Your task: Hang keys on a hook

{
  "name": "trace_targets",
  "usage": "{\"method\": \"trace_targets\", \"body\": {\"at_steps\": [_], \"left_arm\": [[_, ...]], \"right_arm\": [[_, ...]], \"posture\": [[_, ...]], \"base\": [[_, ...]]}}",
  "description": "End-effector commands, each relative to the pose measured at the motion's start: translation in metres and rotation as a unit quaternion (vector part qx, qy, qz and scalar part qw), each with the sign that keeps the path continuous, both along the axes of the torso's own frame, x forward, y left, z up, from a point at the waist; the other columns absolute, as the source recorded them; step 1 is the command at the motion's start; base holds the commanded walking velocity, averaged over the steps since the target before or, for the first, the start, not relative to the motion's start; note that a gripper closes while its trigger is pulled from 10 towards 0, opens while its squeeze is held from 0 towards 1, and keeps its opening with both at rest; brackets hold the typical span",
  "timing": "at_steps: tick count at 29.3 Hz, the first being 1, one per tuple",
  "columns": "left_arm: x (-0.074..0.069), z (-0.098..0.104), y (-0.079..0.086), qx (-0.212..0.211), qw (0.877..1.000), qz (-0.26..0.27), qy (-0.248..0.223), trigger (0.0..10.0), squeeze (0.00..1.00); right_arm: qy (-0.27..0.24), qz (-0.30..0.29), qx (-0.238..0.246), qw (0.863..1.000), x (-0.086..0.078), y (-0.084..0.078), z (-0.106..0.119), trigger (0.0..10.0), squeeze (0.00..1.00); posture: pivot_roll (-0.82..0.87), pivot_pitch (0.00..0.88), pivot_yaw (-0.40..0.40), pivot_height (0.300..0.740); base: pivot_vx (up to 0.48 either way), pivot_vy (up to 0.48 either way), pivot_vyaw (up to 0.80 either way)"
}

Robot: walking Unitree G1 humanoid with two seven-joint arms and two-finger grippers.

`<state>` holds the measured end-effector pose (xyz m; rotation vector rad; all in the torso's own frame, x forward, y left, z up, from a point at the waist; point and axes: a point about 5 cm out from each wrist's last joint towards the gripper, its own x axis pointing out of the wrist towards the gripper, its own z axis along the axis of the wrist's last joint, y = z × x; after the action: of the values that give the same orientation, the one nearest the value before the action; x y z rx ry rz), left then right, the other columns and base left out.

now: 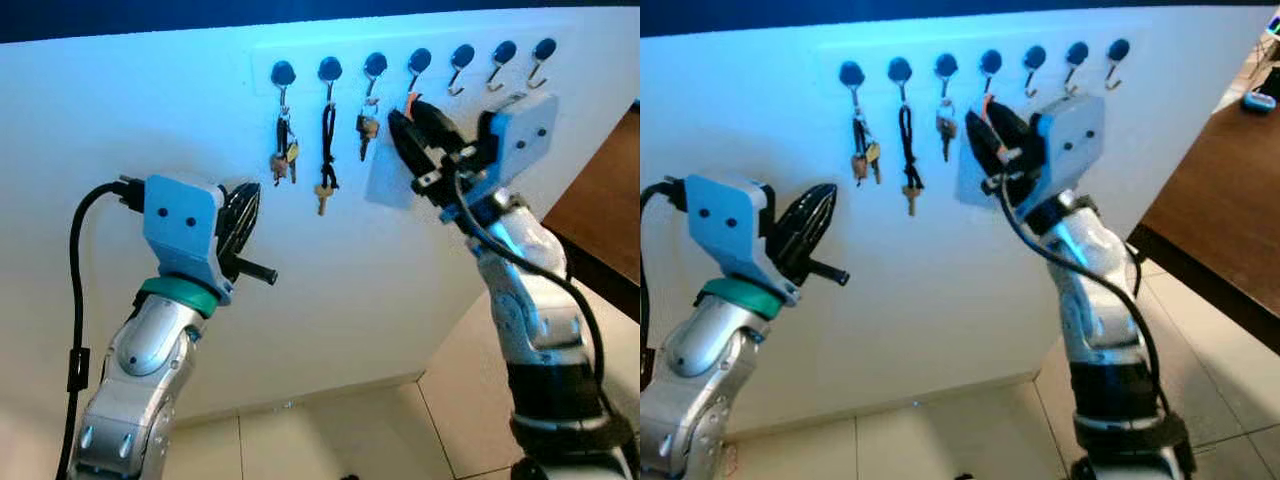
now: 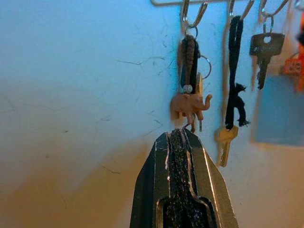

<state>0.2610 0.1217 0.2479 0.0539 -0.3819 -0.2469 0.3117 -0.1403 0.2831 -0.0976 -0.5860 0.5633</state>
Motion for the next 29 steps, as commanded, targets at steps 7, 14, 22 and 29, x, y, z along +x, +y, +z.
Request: {"method": "trace_targets", "body": {"at_steps": [7, 14, 22, 29], "left_arm": [[0.0, -0.008, 0.0, 0.009, 1.0, -0.002, 0.013, 10.0, 0.0], [0.005, -0.021, -0.002, 0.04, 0.999, 0.01, 0.032, 10.0, 0.0], [0.015, -0.042, 0.035, 0.082, 0.982, 0.16, 0.064, 10.0, 0.0], [0.018, -0.05, 0.047, 0.079, 0.976, 0.19, 0.076, 10.0, 0.0]], "right_arm": [[0.042, -0.006, 0.014, 0.999, -0.019, -0.004, -0.023, 10.0, 0.0], [0.093, -0.089, 0.05, 0.99, -0.022, -0.016, -0.055, 10.0, 0.0], [0.103, -0.245, 0.017, 0.964, -0.03, -0.024, -0.082, 10.0, 0.0], [0.124, -0.258, 0.011, 0.958, -0.034, -0.027, -0.095, 10.0, 0.0]], "posture": [[-0.14, 0.086, 0.092, 0.74], [-0.15, 0.081, 0.107, 0.74], [-0.14, 0.061, 0.11, 0.74], [-0.16, 0.043, 0.119, 0.74]], "base": [[0.0, 0.0, 0.0], [0.0, 0.0, 0.0], [0.0, 0.0, 0.0], [0.0, 0.0, 0.0]]}}
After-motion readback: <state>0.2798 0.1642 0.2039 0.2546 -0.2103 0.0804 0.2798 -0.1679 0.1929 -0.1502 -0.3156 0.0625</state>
